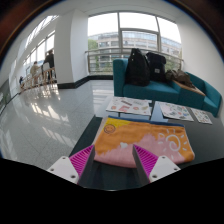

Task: Fold towel

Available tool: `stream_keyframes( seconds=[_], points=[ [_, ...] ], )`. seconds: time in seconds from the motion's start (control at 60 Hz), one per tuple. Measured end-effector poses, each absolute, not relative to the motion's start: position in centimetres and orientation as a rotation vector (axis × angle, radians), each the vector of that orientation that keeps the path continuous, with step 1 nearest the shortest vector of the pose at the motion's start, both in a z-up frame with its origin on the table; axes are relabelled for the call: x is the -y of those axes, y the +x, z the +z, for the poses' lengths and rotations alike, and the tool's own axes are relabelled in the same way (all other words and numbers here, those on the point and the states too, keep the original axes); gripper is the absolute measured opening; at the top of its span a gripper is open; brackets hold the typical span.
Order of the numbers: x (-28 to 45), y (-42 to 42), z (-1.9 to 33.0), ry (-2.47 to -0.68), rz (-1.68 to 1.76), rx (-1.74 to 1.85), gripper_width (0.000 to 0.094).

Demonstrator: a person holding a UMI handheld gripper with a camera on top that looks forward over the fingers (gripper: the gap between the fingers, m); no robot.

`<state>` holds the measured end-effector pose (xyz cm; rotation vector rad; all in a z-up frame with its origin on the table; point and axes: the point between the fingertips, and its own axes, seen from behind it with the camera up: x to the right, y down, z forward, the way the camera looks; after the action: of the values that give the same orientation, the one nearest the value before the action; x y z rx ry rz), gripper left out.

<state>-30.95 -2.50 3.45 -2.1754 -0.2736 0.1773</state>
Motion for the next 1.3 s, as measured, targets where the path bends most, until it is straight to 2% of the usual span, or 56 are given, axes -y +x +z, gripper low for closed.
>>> stream_keyframes(
  seconds=[0.233, 0.333, 0.433, 0.483, 0.517, 0.533, 0.7, 0.867, 1.0, 1.1, 1.233, 1.267, 1.3],
  points=[
    [-5.2, -35.1, 0.3, -2.193, 0.082, 0.318, 0.06],
    [-5.9, -35.8, -0.7, -2.209, 0.076, 0.307, 0.0488],
    [-5.8, -36.1, -0.9, -2.207, 0.063, 0.334, 0.0321],
    [-5.7, -36.1, -0.9, -2.203, 0.039, 0.355, 0.0183],
    [-5.9, -35.5, -0.9, -2.199, -0.006, 0.359, 0.0054],
    [-6.0, -35.0, -0.9, -2.196, -0.031, 0.36, 0.0038],
    [-5.7, -35.4, -0.1, -2.213, 0.029, 0.35, 0.0037],
    [-6.2, -31.2, 6.8, -2.127, 0.103, 0.283, 0.0036],
    [-6.7, -23.4, 9.7, -2.11, 0.076, 0.202, 0.0036],
    [-7.3, -17.2, 9.4, -2.123, 0.037, 0.152, 0.0036],
    [-7.7, -9.8, 5.9, -2.177, -0.054, 0.09, 0.0036],
    [-7.7, -8.2, 4.6, -2.195, -0.078, 0.075, 0.0114],
    [-7.6, -6.7, 3.4, -2.219, -0.102, 0.058, 0.0258]
  ],
)
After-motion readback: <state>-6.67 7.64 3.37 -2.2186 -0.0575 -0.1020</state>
